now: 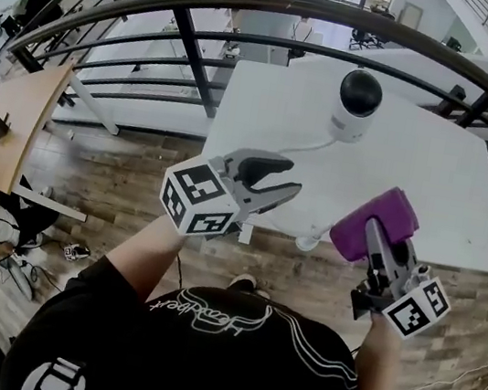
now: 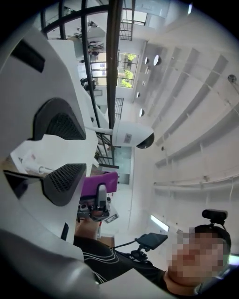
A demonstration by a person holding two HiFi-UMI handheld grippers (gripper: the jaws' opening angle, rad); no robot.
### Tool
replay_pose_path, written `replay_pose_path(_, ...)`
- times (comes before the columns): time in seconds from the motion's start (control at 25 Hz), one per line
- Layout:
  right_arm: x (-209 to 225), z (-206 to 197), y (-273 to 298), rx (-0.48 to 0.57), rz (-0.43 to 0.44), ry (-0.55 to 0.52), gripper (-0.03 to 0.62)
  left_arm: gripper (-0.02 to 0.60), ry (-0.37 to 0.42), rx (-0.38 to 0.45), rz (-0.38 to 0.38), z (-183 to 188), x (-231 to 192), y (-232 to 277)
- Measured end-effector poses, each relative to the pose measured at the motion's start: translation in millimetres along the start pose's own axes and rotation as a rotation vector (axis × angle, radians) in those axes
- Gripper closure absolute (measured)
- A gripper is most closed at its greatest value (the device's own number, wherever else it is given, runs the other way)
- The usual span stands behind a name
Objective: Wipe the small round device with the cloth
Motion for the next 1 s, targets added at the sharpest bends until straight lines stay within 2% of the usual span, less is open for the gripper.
replay_pose_path(0.24,15.2,16.1,16.7,0.031,-0.055,0.008,0.533,0.410,0.101,-0.107,-0.042,5.5,-46.1,22.5)
replay_pose_path(0.44,20.4,22.0,22.8,0.046,-0.082,0.005,0.533,0.408,0.133,-0.165,-0.091,1.0,-71.1,49.4)
replay_pose_path(0.68,18.5,26.8,35.0,0.043,-0.099,0.012,0.533,0.408,0.149,-0.187,-0.155,6.4,-86.0,69.1)
replay_pose_path(0.88,29.5,23.5,33.0,0.044,-0.103,0.028,0.533,0.410,0.162,-0.205,-0.192,0.9,-81.6,92.3)
replay_pose_path(0.96,33.0,25.4,33.9,0.044,-0.100,0.030,0.533,0.424,0.162,-0.206,-0.198,0.9,-81.7,98.0)
replay_pose_path(1.0,33.0,26.7,36.0,0.045,-0.099,0.030,0.533,0.452,0.161,-0.203,-0.196,1.9,-83.3,98.2)
Point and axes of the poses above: the fingertips, and each gripper's own axes: y forward along the fingers, x to its right, z out of its top, the point moved 2 cm from there along -y, backward along the fingers, and after that the axes turned 7 degrees about -z, right-handed, at the moved point
